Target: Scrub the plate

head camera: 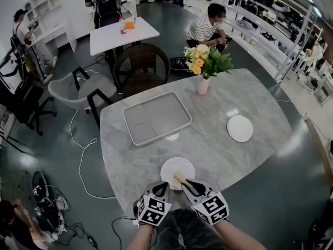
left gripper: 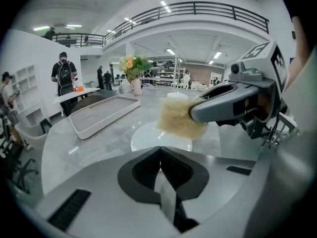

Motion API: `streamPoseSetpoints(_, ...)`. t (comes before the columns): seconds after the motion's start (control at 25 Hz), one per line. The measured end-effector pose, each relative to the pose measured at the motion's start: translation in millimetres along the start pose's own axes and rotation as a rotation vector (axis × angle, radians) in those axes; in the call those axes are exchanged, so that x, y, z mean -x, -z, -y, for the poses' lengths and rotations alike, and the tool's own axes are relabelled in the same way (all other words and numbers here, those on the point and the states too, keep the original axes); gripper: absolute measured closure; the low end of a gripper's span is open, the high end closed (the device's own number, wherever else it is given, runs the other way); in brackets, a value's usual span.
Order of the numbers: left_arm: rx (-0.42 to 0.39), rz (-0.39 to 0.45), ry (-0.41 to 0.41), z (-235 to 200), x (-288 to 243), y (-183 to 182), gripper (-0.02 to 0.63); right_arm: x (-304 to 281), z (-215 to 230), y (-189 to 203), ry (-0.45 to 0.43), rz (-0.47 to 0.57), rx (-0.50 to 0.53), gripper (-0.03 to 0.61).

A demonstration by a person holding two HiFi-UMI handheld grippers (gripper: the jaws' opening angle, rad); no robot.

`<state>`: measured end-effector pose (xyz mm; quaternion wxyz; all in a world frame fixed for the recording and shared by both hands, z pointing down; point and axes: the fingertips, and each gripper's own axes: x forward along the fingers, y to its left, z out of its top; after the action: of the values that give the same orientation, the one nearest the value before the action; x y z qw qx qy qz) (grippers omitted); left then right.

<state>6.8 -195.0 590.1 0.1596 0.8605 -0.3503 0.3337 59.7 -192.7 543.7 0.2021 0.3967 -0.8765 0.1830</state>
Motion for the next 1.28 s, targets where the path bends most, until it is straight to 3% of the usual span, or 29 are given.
streamPoseSetpoints(0.48, 0.112, 0.162, -0.014, 13, 39, -10, 0.601, 38, -17, -2, 0.045, 0.051, -0.008, 0.514)
streamPoseSetpoints(1.28, 0.187, 0.390, -0.013, 47, 111, -11, 0.601, 100, -59, -3, 0.117, 0.147, -0.011, 0.514)
